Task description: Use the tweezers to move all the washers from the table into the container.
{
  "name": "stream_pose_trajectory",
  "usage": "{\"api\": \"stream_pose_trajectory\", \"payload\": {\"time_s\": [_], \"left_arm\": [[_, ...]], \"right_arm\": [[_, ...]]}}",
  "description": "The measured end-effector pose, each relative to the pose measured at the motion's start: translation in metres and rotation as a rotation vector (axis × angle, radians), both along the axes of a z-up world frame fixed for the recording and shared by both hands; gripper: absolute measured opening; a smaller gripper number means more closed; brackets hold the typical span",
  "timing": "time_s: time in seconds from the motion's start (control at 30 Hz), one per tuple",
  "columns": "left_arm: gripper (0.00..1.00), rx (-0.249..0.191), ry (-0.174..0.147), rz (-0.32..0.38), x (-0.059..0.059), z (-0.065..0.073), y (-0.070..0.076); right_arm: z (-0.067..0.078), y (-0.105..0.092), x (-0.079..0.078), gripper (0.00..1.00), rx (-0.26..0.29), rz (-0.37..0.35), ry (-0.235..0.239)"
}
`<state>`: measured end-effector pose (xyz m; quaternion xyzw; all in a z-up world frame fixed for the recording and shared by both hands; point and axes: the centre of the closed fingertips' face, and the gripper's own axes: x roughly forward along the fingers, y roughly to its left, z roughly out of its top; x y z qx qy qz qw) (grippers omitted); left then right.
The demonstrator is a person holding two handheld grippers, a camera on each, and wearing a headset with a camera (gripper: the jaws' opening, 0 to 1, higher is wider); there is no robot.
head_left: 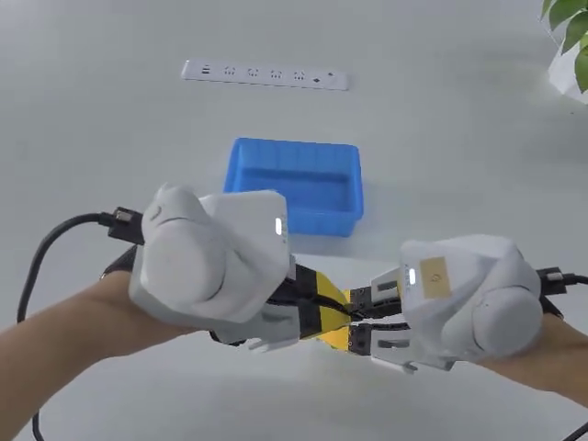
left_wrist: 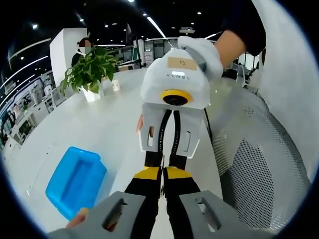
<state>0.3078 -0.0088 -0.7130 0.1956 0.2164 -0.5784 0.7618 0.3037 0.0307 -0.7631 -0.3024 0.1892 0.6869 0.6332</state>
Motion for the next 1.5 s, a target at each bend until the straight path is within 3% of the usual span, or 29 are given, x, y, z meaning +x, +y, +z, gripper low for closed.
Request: {"api": "stream_pose_trajectory", "payload": {"time_s": [0.1, 0.5, 0.67, 0.8, 1.03, 1.27, 1.5], "left_arm": [[0.06, -0.003, -0.015, -0.006, 0.000, 0.000, 0.000], [0.06, 0.009, -0.003, -0.023, 0.000, -0.003, 0.003], [0.06, 0.012, -0.002, -0.012, 0.002, -0.002, 0.008], [0.06, 0.010, 0.002, -0.004, 0.001, -0.001, 0.012], [0.06, -0.015, -0.003, 0.041, 0.003, 0.009, 0.023], [0.06, -0.051, 0.001, 0.091, 0.005, 0.018, 0.034], [0.06, -0.052, -0.015, 0.111, 0.004, 0.025, 0.041]], "right_arm": [[0.000, 0.000, 0.000, 0.07, -0.001, 0.001, -0.001], [0.001, 0.002, -0.001, 0.07, -0.005, 0.003, 0.003], [0.001, 0.006, 0.002, 0.07, -0.017, -0.008, -0.025], [0.003, 0.010, 0.002, 0.08, -0.010, -0.005, -0.020], [0.013, 0.022, 0.003, 0.08, 0.018, -0.017, -0.017], [0.022, 0.033, 0.005, 0.09, 0.043, -0.015, -0.050], [0.026, 0.041, 0.005, 0.11, 0.054, -0.004, -0.070]]}}
